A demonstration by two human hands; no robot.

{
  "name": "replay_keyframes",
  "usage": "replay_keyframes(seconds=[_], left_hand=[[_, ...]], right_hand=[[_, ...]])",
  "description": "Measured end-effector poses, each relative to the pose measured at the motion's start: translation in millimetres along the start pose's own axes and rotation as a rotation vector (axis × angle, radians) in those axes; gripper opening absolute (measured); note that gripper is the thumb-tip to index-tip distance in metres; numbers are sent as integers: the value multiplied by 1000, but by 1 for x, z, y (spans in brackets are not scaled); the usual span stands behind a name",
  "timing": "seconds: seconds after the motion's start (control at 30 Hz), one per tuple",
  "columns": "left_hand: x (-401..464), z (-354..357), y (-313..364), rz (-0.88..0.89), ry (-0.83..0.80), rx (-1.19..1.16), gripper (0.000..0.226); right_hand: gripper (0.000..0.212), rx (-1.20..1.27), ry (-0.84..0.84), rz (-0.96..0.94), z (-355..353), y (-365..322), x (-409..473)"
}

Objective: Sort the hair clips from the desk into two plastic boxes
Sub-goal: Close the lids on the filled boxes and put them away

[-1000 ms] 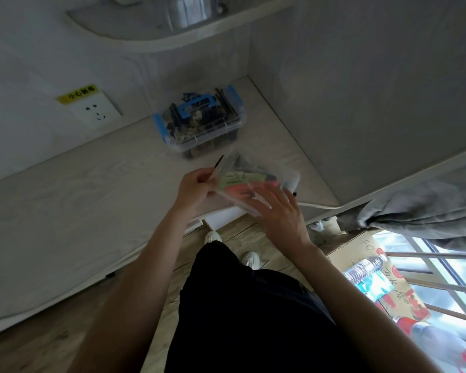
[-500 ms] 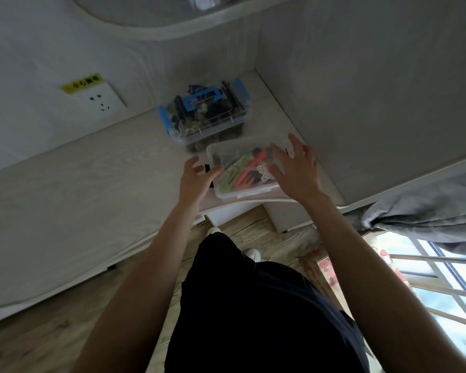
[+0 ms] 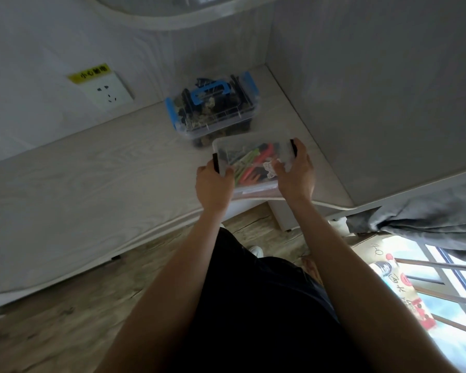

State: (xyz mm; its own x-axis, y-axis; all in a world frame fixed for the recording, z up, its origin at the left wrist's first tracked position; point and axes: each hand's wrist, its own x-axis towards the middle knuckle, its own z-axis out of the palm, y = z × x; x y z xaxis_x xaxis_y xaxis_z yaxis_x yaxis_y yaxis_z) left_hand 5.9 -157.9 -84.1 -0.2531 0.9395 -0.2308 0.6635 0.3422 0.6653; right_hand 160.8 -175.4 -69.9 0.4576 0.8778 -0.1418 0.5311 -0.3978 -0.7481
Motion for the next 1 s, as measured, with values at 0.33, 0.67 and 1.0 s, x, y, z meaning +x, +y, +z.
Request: replay_keyframes(seconds=[0.33,0.67,1.0], left_hand=[[-8,-10,-5,39,-117,-238,12],[-48,-68,-10,98,-146,-642,54],[30,-112,38,96,95,-637,11]], right_hand=[[69,146,-77,56,-11,10,0],[32,666,-273,-42,-59,-6,-28],[43,622,-349,-294,-24,-106,53]])
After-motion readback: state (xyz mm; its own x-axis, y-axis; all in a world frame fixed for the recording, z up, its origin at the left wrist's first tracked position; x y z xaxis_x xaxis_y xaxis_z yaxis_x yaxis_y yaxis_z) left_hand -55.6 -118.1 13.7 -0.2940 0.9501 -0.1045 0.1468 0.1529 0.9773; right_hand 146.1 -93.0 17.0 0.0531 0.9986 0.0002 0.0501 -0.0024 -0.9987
